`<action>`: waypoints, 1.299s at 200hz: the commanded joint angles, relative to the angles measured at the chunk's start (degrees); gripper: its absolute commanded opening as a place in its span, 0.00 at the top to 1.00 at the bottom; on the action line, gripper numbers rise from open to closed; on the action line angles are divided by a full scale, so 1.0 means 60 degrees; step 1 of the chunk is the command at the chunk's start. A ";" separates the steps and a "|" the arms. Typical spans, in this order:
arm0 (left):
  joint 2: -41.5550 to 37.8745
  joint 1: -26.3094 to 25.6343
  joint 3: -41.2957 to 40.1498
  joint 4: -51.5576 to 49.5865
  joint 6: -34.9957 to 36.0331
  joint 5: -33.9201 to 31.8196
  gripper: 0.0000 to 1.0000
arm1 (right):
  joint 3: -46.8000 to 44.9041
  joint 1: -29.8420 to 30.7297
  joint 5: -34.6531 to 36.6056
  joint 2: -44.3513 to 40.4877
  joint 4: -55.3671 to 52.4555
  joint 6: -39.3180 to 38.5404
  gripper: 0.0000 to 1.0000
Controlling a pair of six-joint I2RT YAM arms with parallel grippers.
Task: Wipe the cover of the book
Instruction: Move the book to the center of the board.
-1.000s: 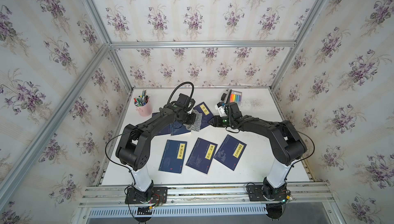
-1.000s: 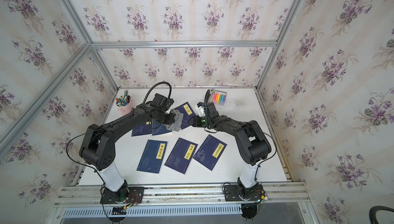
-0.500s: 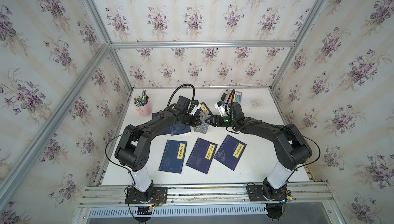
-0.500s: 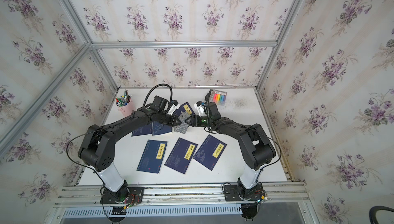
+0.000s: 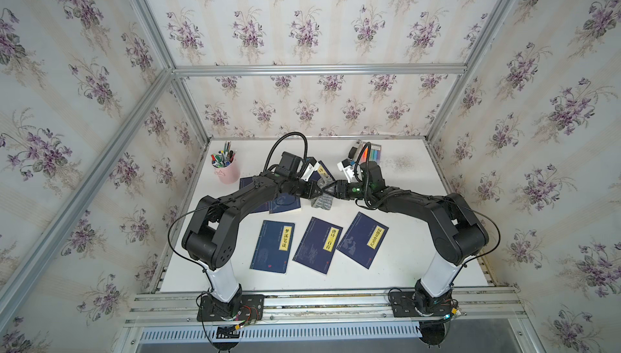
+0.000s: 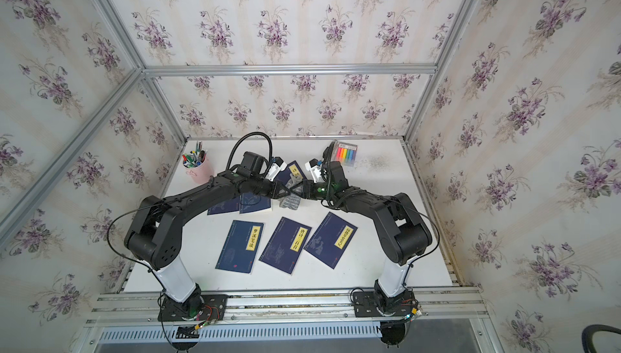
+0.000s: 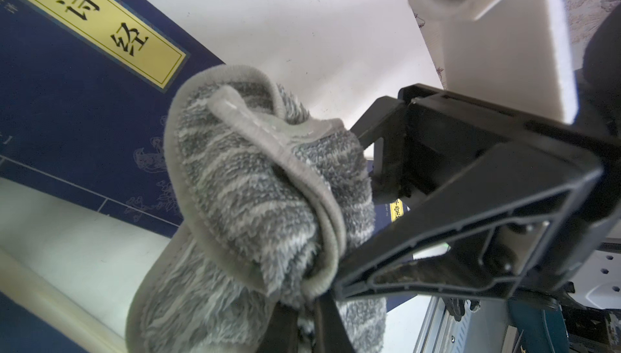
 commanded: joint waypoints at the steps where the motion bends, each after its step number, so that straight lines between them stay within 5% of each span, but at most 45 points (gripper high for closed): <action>1: -0.0008 -0.0073 -0.0006 0.0669 -0.0040 0.0543 0.88 | 0.0006 0.0030 -0.0105 0.0088 0.0465 0.0182 0.58; 68: -0.0241 -0.0101 -0.0267 0.0894 -0.0072 0.0582 0.72 | -0.0101 0.0027 -0.0377 0.0326 0.1089 0.0520 0.89; 121: -0.0560 -0.0101 -0.0616 0.0780 0.0062 0.0332 0.59 | -0.0167 0.0027 -0.0266 0.0213 0.1057 0.0435 1.00; 196: -0.2001 -0.0101 -0.1536 -0.0075 0.0457 -0.1417 0.36 | -0.0585 -0.0200 0.0686 -0.0872 -0.0498 -0.0738 1.00; 260: -0.2571 -0.0404 -0.2502 -0.0424 0.0114 -0.2564 0.35 | -0.1024 -0.0431 0.1866 -0.2212 -0.2070 -0.1698 1.00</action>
